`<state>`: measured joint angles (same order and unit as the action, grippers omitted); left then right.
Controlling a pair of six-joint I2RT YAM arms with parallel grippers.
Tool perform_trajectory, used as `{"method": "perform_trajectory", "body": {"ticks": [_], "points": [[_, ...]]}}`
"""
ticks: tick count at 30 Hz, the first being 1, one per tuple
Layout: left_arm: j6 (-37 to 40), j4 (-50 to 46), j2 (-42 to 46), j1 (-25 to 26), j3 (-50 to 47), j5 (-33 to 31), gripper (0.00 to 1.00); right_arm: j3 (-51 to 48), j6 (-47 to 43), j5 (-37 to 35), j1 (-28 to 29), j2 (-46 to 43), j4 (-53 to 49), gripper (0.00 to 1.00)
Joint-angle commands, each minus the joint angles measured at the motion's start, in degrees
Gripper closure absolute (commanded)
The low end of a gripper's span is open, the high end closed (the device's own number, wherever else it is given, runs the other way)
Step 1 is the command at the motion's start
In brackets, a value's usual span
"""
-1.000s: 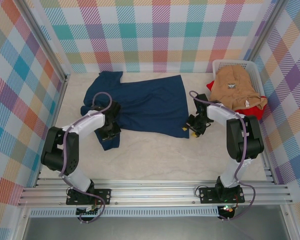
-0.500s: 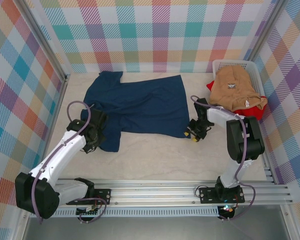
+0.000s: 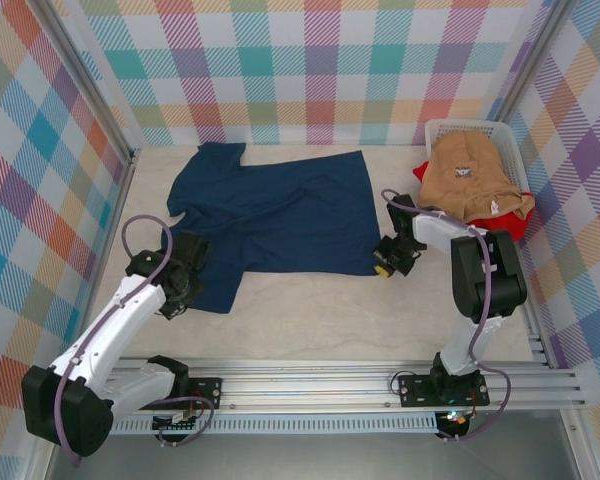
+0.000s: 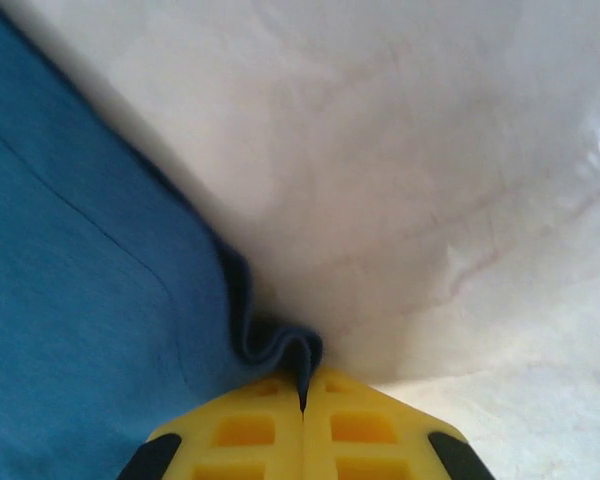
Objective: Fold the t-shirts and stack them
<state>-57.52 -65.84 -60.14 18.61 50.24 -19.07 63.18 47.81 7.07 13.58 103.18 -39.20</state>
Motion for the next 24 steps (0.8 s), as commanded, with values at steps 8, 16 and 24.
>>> {"method": "perform_trajectory", "body": {"ticks": [8, 16, 24], "points": [[-14.6, -6.1, 7.2, 2.9, -6.6, 8.8, 1.0, -4.3, -1.0, -13.6, -0.4, -7.9, -16.6, 1.0], [-21.0, -3.0, 2.5, 9.4, -7.7, 14.2, 1.0, -10.8, 2.5, -15.8, -6.1, -11.9, -19.8, 1.0], [-26.3, -12.1, 5.1, 10.8, -4.7, 6.1, 1.0, -6.8, 0.0, -9.5, 0.8, -6.0, -18.2, 1.0]]}}
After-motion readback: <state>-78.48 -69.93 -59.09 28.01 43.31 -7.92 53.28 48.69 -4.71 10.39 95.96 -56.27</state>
